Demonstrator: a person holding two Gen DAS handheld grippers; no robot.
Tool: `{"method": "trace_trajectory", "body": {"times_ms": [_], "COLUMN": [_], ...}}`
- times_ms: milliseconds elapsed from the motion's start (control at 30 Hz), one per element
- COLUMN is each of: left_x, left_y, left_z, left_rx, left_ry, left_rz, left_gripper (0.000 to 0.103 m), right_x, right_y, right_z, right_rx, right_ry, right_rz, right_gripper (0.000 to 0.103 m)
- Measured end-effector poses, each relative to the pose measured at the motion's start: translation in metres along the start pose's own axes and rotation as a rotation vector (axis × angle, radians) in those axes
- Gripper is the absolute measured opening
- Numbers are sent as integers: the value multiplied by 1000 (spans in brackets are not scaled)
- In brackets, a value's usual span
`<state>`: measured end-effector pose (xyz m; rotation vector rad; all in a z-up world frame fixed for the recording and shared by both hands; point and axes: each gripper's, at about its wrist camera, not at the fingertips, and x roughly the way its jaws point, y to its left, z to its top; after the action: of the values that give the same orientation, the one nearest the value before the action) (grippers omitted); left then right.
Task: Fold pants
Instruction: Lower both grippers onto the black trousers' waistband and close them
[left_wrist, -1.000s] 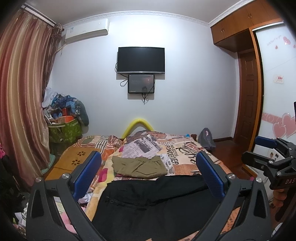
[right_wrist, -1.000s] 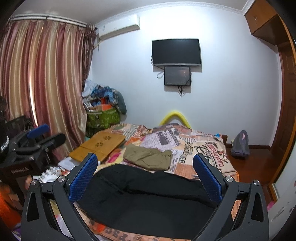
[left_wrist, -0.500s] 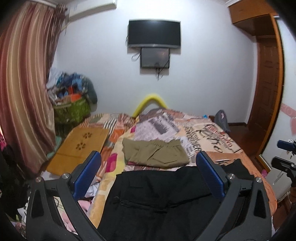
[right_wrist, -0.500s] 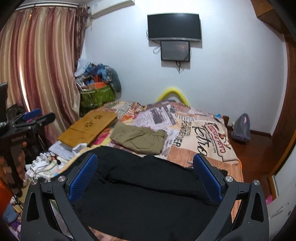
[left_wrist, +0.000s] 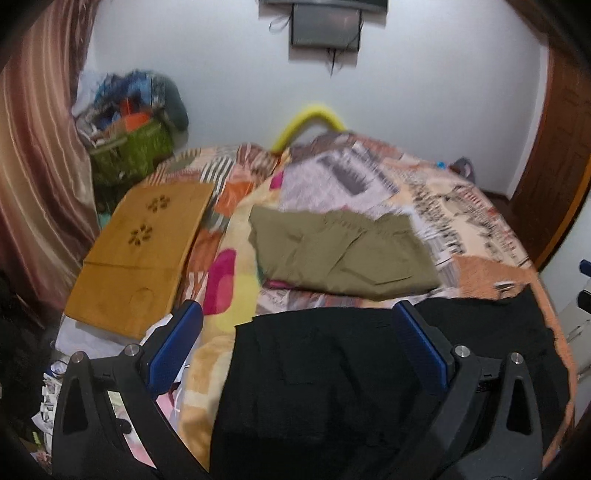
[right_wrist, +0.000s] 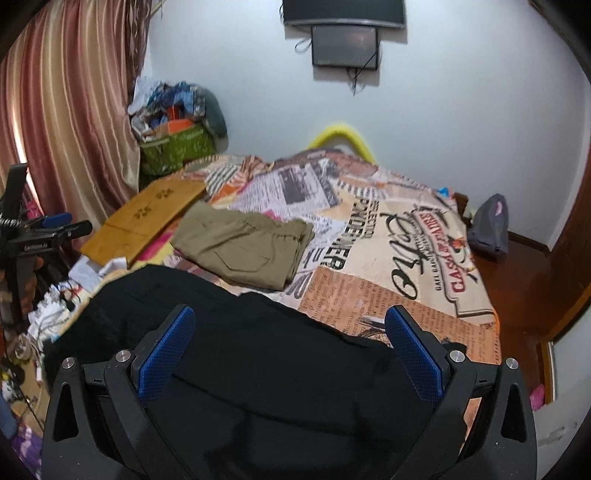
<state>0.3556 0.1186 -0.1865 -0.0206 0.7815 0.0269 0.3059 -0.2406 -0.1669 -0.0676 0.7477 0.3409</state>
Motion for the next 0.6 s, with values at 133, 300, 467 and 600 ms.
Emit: {"method": "trace_trajectory", "body": {"times_ms": [133,300,467,600], "left_x": [54,119,160,182], "left_y": [10,26,41,53], "left_z": [-4,-18,-32,-37], "left_rx": [6,-10,-34,-67], "left_ry": [84,231,343,402], "left_rz": [7,13,37,31], "left_gripper": [101,94,93,92], "right_x": [35,78,121,147], "right_y": [-12,-26,-36,-44], "right_z": [-4,-10,-13,-16], "right_rx": [-37,-64,-90,-116], "right_ry": [70,158,233,287], "right_rz": [-10,-4,16,41], "right_gripper": [102,101,101,97]}}
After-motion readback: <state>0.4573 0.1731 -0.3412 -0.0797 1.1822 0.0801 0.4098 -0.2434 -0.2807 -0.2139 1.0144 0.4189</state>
